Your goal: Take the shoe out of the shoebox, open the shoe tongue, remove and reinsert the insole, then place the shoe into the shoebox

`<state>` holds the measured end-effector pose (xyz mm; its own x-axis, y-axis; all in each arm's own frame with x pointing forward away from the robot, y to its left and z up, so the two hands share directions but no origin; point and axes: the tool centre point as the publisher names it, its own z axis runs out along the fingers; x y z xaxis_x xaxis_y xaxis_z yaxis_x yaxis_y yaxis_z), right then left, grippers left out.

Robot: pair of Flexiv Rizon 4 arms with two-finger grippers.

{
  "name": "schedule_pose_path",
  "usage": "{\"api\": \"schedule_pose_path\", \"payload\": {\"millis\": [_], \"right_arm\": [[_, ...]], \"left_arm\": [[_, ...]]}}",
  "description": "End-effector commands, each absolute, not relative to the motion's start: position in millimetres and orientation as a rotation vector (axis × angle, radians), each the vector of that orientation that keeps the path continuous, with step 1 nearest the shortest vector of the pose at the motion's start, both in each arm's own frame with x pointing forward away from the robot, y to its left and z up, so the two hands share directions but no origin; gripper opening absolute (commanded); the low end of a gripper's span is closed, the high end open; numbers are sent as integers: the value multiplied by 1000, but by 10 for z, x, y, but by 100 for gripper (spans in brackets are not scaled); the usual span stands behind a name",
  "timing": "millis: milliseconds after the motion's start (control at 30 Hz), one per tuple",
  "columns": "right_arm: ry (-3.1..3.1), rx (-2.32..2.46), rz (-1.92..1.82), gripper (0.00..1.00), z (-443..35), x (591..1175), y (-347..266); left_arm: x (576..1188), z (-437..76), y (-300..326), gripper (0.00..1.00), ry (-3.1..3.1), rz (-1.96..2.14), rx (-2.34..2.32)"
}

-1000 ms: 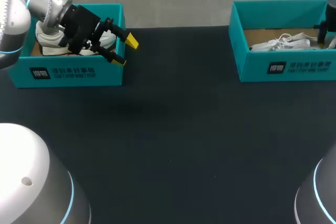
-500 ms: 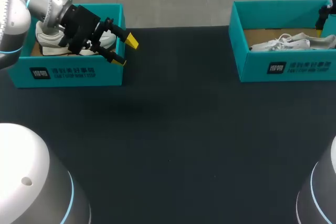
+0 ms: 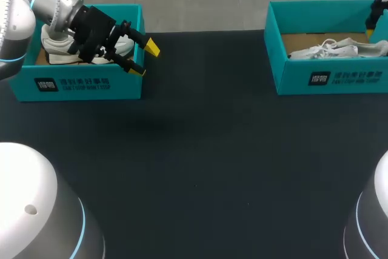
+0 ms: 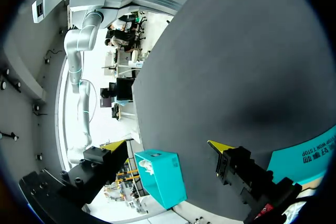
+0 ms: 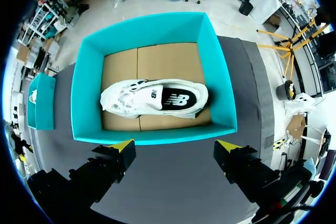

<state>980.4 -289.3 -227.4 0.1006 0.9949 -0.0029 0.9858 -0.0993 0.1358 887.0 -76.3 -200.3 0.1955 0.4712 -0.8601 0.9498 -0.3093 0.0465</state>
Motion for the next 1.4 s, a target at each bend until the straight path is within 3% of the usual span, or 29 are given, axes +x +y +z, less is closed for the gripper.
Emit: {"api": "schedule_pose_path", "payload": {"millis": [33,700,1400], "right_arm": [[2013,2199,195,100,-2206,9602,-2795],[2047,2185,193,100,-2178,9528,-2727],[2047,2185,193,100,-2178,9528,-2727]], "left_arm": [[8871,-2001,-764,100,1326,-1027,1879],[8917,-1958,-680,100,1367,-968,1927],[9420,-1786,240,100,1590,-496,2137]]}}
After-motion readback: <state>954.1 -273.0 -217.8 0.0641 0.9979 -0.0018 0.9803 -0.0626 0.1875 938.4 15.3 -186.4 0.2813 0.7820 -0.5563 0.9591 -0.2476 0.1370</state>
